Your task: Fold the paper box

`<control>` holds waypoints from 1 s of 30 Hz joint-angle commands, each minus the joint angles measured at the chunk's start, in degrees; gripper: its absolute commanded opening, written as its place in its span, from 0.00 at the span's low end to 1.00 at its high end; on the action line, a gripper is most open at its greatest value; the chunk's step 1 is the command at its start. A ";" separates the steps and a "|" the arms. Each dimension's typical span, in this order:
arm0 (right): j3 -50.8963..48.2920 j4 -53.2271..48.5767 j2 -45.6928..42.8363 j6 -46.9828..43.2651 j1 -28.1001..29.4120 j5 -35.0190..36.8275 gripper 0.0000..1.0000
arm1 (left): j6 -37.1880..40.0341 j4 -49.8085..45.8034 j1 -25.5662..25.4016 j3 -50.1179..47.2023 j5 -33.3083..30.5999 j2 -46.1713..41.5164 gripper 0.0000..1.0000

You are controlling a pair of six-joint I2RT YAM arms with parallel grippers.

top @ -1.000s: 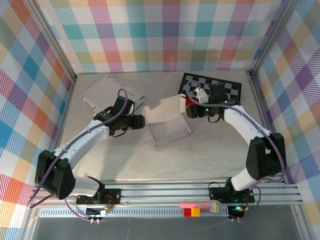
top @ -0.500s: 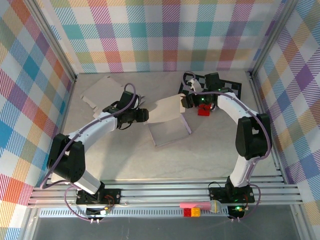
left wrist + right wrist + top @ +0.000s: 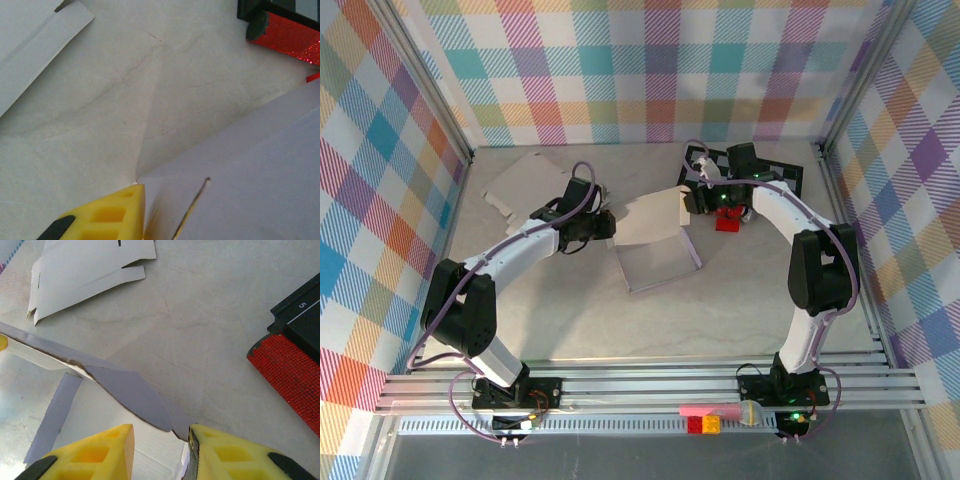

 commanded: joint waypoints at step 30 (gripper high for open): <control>-3.51 6.48 -5.42 8.60 5.81 16.52 0.00 | 1.76 -2.36 -0.34 6.12 -2.17 3.22 0.10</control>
